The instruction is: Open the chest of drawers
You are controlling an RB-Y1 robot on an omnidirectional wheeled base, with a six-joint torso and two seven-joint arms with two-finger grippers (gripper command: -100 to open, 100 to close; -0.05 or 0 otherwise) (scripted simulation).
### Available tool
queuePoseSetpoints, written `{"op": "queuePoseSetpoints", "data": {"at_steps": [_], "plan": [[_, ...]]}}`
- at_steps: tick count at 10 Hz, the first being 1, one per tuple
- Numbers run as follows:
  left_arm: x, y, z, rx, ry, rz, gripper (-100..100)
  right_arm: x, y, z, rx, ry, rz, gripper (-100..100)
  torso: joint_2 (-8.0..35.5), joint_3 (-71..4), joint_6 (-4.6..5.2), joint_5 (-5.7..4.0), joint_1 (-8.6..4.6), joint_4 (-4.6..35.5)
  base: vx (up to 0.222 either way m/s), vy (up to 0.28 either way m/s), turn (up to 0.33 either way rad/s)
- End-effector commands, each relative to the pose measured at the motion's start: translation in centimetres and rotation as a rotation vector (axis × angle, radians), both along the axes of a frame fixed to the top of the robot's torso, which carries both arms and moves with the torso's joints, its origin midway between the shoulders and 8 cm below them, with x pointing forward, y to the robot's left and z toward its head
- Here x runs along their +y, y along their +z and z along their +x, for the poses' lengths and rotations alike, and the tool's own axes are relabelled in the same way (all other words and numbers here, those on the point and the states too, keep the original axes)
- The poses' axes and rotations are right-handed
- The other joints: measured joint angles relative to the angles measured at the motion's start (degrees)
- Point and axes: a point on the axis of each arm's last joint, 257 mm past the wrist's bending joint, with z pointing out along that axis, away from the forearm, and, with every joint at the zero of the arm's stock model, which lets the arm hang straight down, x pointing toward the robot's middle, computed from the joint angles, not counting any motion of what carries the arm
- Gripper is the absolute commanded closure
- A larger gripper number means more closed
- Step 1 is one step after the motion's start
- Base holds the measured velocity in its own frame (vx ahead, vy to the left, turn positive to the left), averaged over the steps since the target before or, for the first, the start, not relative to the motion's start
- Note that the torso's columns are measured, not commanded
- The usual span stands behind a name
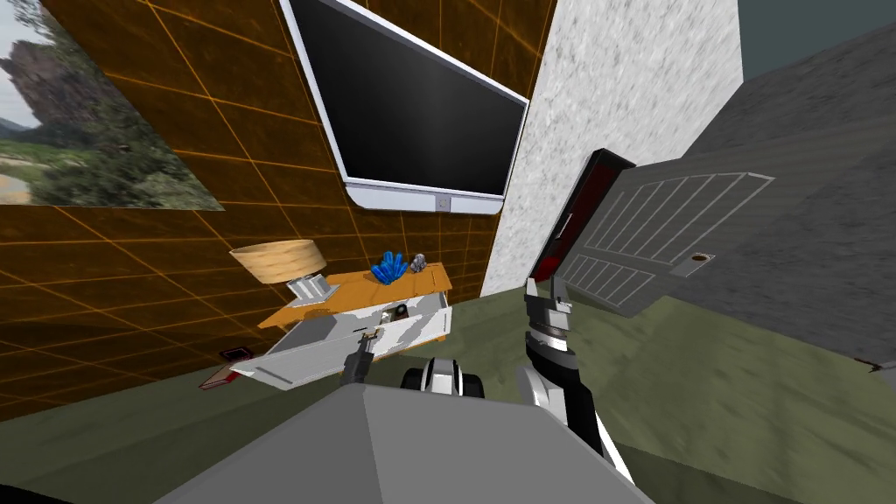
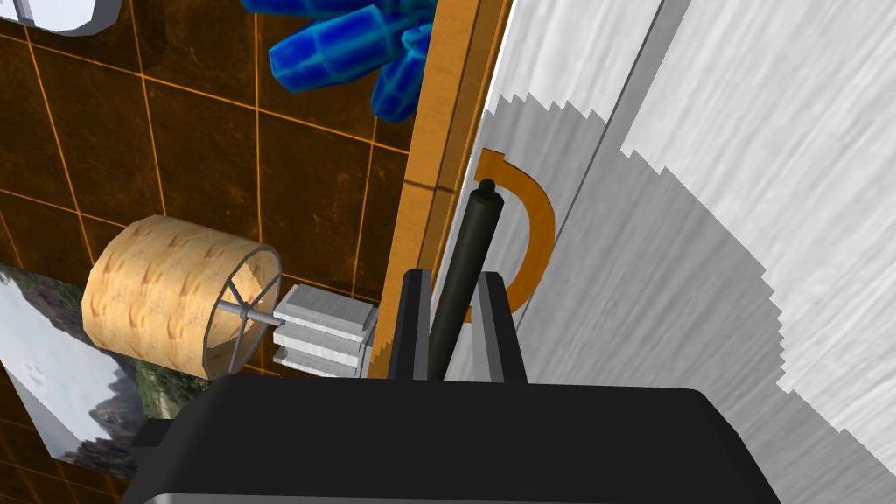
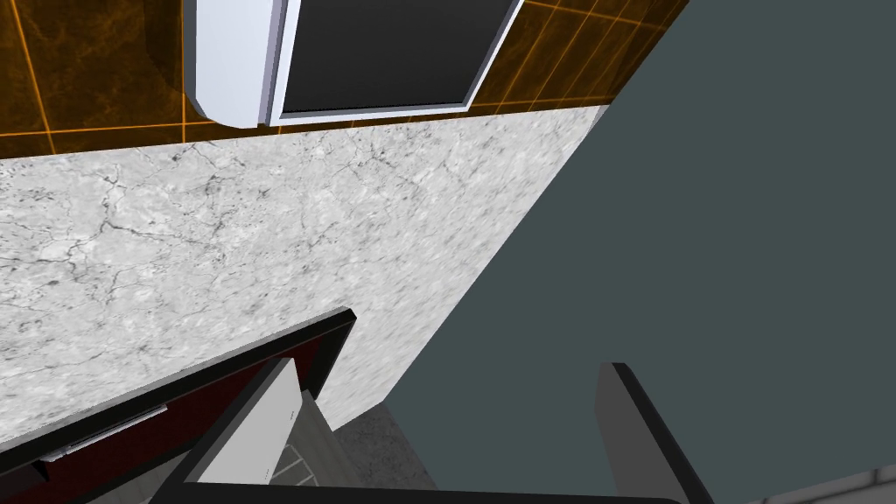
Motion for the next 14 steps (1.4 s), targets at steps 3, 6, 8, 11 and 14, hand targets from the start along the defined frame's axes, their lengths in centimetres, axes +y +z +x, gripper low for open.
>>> {"op": "queuePoseSetpoints", "data": {"at_steps": [3,6,8,11,14], "plan": [[-0.3,0.2,4.3,-0.002,-0.036,-0.001,-100,0.0,0.0,0.0,0.0,0.0,0.0,0,-0.24,-0.14,0.05,0.02,0.09,-0.05,-0.128,-0.024,0.075],[1.4,1.8,6.9,-0.005,-0.045,0.004,-100,0.0,0.0,0.0,0.0,0.0,0.0,0,0.04,-0.09,-0.01,-0.47,-0.39,0.26,-0.057,-0.062,0.032],[2.0,2.3,7.8,-0.001,-0.048,0.004,-100,0.0,0.0,0.0,0.0,0.0,0.0,0,0.22,0.03,-0.03,-0.38,-0.3,0.25,-0.06,-0.061,0.015],[3.5,4.2,10.4,-0.002,-0.057,0.008,-100,0.0,0.0,0.0,0.0,0.0,0.0,0,0.12,-0.05,-0.03,-0.35,-0.25,0.21,-0.058,-0.049,0.028],[4.1,5.3,11.6,-0.003,-0.061,0.011,-100,0.0,0.0,0.0,0.0,0.0,0.0,0,0.17,-0.02,-0.01,-0.41,-0.35,0.27,-0.068,-0.058,0.025]]}}
